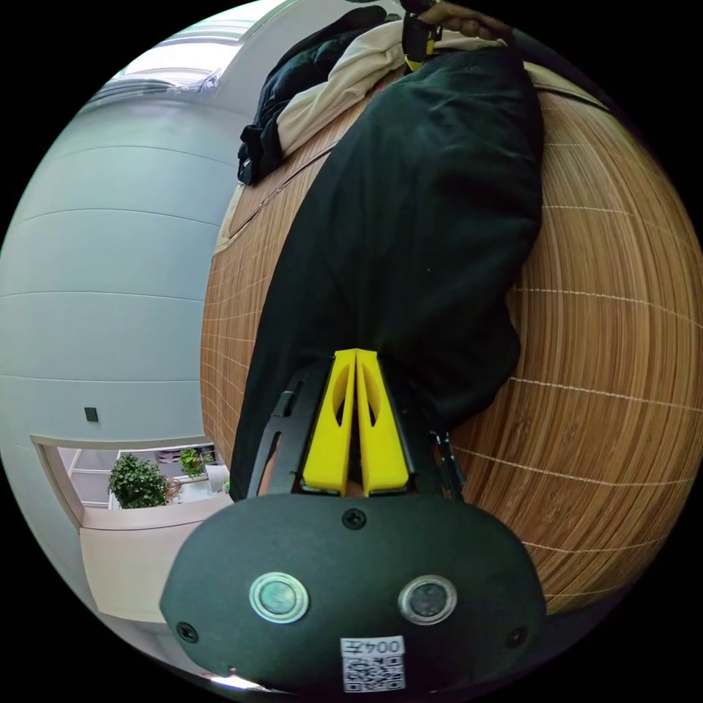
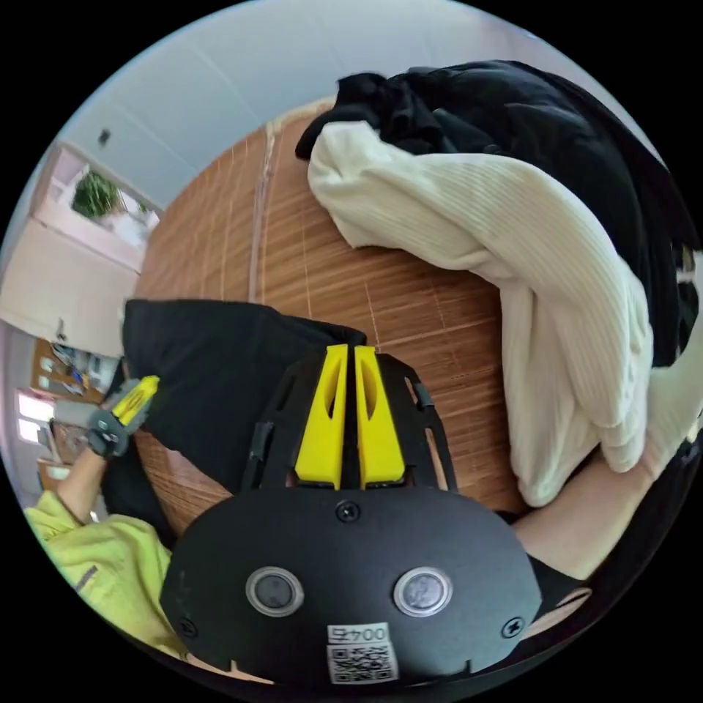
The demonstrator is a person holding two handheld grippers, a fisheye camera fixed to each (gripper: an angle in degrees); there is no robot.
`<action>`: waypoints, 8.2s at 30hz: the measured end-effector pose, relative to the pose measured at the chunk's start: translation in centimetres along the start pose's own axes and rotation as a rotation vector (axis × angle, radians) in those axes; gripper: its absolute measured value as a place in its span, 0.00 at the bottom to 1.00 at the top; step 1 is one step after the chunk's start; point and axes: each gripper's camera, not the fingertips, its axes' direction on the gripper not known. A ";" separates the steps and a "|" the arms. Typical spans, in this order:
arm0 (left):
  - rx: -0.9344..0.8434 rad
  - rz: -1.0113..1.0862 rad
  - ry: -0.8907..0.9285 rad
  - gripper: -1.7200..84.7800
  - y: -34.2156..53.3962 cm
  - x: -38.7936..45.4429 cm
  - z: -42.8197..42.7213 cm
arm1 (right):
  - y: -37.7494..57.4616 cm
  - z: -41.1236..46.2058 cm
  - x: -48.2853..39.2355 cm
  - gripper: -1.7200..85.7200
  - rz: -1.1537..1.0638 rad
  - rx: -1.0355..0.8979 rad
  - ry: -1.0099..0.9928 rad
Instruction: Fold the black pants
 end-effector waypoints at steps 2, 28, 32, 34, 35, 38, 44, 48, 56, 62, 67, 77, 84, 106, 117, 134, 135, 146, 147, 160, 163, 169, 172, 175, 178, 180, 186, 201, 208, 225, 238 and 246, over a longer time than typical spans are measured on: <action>-0.002 0.004 0.006 0.02 0.1 -0.1 0.1 | 0.6 -1.9 1.2 0.09 0.035 0.036 -0.133; 0.008 -0.027 0.034 0.02 4.2 -0.8 0.4 | 8.9 -10.4 -7.5 0.05 -0.014 -0.128 -0.040; 0.016 -0.047 0.046 0.02 5.1 -0.9 0.4 | 8.6 -9.6 -9.0 0.04 0.068 -0.244 0.091; 0.013 -0.037 0.039 0.02 5.5 -0.8 0.4 | 7.8 -9.4 -11.0 0.05 0.042 -0.279 0.160; 0.012 -0.031 0.038 0.02 5.6 -0.8 0.4 | 7.6 -9.4 -12.4 0.06 0.033 -0.297 0.199; 0.019 -0.055 0.077 0.02 6.3 -1.6 0.4 | 8.1 -11.6 -16.1 0.08 0.006 -0.261 0.291; 0.109 -0.243 0.082 0.03 10.6 -4.3 -2.8 | 12.4 -19.7 -26.3 0.11 -0.119 0.139 0.433; 0.143 -0.234 0.054 0.03 15.3 -2.3 -5.1 | 15.1 -20.6 -33.9 0.08 -0.316 0.247 0.217; 0.079 -0.119 -0.008 0.03 20.8 2.5 -4.7 | 15.0 -16.8 -50.9 0.07 -0.599 0.212 0.248; 0.017 -0.112 0.050 0.03 21.8 2.9 -2.2 | 14.1 -13.2 -53.4 0.06 -0.581 0.046 0.416; 0.027 -0.185 0.083 0.03 22.5 1.7 -1.5 | 15.1 -20.0 -55.5 0.06 -0.486 0.192 0.237; 0.052 -0.397 -0.033 0.03 26.0 -8.1 1.2 | 14.2 -22.3 -65.6 0.08 -0.590 0.210 0.169; -0.110 -0.215 0.022 0.02 26.6 -11.1 10.9 | 9.9 -20.6 -69.7 0.09 -0.553 0.034 0.216; -0.202 -0.358 0.043 0.03 29.3 -19.7 18.7 | -15.9 -20.8 -88.6 0.04 -0.723 -0.194 0.285; -0.154 -0.440 0.168 0.03 32.5 -24.1 21.8 | -20.6 -24.1 -96.1 0.06 -0.946 -0.244 0.157; -0.115 -0.429 0.019 0.03 37.5 -27.5 26.2 | -12.8 -33.1 -84.9 0.01 -0.614 -0.110 0.136; -0.108 -0.420 0.013 0.03 38.1 -27.7 26.3 | -12.3 -33.3 -84.3 0.01 -0.600 -0.108 0.127; -0.289 -0.439 -0.255 0.11 51.4 -35.6 27.7 | -10.1 -35.8 -78.0 0.02 -0.516 -0.056 -0.036; -0.326 -0.406 -0.300 0.11 53.7 -36.6 28.7 | -10.2 -35.8 -78.0 0.02 -0.520 -0.051 -0.042; 0.091 -1.546 0.664 0.16 85.0 -54.0 41.3 | -22.8 -32.9 -83.5 0.13 -0.595 -0.084 -0.359; 0.270 -1.834 0.931 0.17 91.6 -54.9 46.0 | -29.0 -32.4 -86.7 0.16 -0.635 -0.081 -0.440; 0.448 -2.181 1.246 0.19 102.2 -53.7 55.7 | -42.0 -29.2 -93.6 0.18 -0.687 -0.109 -0.481; 0.384 -2.195 1.253 0.21 105.0 -54.4 58.9 | -47.2 -26.2 -96.9 0.19 -0.707 -0.144 -0.482; 0.474 -2.225 1.288 0.21 106.9 -54.5 60.5 | -51.4 -22.7 -99.6 0.20 -0.697 -0.182 -0.513; 0.569 -2.265 1.320 0.21 109.4 -54.3 62.8 | -54.9 -18.7 -101.7 0.22 -0.671 -0.258 -0.549; 0.615 -2.263 1.316 0.21 110.3 -54.6 63.5 | -56.6 -16.4 -102.7 0.23 -0.654 -0.306 -0.557; 0.700 -2.216 1.349 0.20 111.5 -55.2 65.0 | -60.2 -10.9 -104.8 0.24 -0.644 -0.395 -0.501; 0.877 -2.100 1.268 0.10 108.8 -52.9 61.1 | -59.5 -4.6 -102.9 0.09 -0.725 -0.587 -0.534; 1.059 -1.837 0.959 0.08 103.0 -53.3 49.4 | -55.6 -10.2 -102.0 0.08 -0.845 -0.446 -0.474; 1.019 -1.121 0.671 0.05 64.4 -49.8 7.8 | -38.6 -34.5 -77.4 0.08 -0.876 0.012 -0.462; 0.879 -0.759 0.519 0.04 29.1 -30.1 -6.8 | -22.9 -32.0 -46.9 0.07 -0.633 0.151 -0.526; 0.766 -0.559 0.469 0.06 11.9 -18.7 -8.8 | -15.4 -26.0 -32.0 0.07 -0.516 0.122 -0.471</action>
